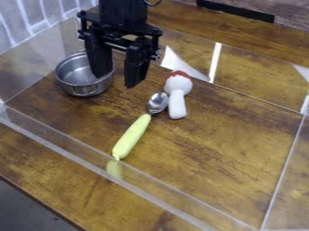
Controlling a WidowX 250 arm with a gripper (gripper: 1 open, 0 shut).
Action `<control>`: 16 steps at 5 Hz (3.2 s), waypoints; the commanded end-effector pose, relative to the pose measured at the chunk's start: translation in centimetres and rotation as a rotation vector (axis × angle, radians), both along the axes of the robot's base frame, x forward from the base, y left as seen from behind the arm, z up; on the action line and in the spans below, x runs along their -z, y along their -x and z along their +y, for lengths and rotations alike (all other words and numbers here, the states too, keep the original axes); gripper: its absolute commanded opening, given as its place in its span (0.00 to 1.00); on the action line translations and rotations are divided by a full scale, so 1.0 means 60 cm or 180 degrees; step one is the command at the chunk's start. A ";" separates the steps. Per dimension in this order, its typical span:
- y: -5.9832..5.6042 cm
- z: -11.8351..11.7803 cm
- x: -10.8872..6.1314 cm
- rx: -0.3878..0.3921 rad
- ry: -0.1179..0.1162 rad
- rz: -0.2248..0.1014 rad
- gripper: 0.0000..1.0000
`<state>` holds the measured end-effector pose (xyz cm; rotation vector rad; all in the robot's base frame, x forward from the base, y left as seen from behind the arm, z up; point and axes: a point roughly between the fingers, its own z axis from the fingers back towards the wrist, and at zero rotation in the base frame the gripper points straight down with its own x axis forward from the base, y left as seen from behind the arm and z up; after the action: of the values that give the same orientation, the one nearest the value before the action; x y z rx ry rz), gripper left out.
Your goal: Move the green spoon to the left
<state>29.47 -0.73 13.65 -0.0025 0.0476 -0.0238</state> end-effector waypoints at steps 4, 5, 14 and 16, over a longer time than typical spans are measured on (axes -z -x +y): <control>-0.008 0.012 0.138 -0.0227 0.0158 0.0021 1.00; -0.017 0.013 0.156 -0.0255 0.0239 -0.0091 1.00; -0.038 0.005 0.136 -0.0450 0.0463 -0.0601 0.00; -0.043 0.002 0.134 -0.0451 0.0479 -0.0675 0.00</control>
<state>31.20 -0.87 3.14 -0.1555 -0.0754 0.1150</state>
